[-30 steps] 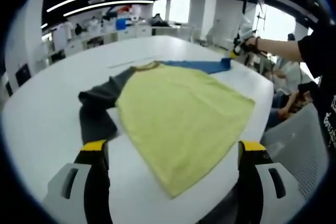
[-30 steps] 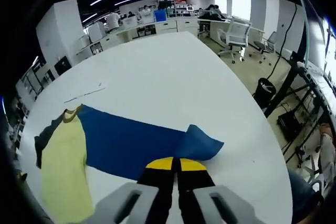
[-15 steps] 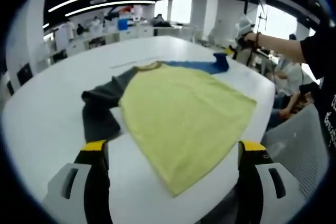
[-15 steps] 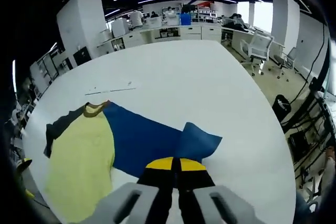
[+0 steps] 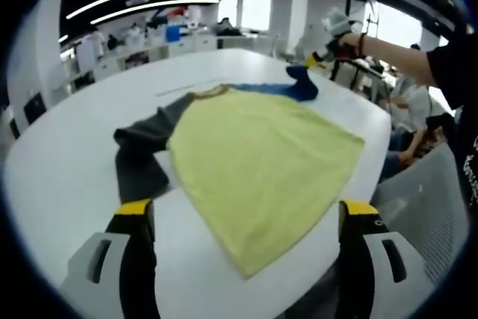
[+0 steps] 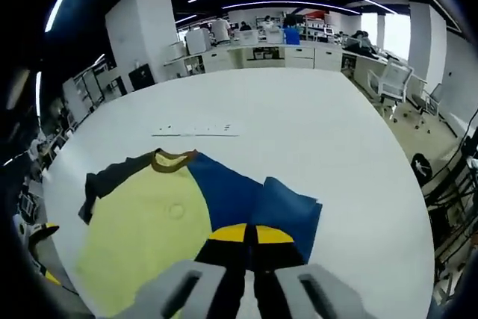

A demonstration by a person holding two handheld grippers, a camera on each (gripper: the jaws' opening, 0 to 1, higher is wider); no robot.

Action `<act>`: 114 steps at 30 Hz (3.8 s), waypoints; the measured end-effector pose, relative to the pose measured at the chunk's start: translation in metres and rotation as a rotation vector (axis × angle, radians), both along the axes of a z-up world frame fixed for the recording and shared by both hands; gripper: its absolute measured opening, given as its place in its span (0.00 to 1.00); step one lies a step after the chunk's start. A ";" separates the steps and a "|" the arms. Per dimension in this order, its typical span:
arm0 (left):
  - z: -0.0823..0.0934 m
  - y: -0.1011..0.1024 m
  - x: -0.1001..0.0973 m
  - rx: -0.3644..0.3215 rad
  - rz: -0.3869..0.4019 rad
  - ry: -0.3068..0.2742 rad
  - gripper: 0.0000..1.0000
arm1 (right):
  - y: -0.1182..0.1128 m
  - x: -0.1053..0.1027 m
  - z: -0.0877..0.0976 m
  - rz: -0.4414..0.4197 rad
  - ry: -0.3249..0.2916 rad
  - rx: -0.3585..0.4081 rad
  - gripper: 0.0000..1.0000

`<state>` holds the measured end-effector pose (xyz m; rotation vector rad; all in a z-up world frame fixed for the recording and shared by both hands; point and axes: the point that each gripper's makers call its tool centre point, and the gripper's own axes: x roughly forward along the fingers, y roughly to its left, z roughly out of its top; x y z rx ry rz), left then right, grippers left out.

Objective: Fold the garment on the visible template until the final outline fits inside the template.

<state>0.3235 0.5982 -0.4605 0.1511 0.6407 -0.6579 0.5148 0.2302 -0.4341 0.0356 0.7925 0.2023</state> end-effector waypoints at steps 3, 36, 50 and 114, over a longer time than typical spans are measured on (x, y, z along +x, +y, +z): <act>0.000 0.000 -0.001 0.002 -0.002 -0.001 0.99 | 0.010 0.002 -0.001 0.017 -0.005 -0.011 0.00; -0.001 -0.001 0.004 -0.008 0.005 0.008 0.99 | 0.128 0.018 0.002 0.215 -0.044 -0.013 0.00; -0.002 -0.003 0.005 -0.012 0.003 0.012 0.99 | 0.174 0.023 0.009 0.281 -0.072 0.012 0.00; -0.020 0.017 -0.002 -0.028 0.065 0.057 0.99 | 0.299 0.008 -0.035 0.513 -0.031 0.011 0.00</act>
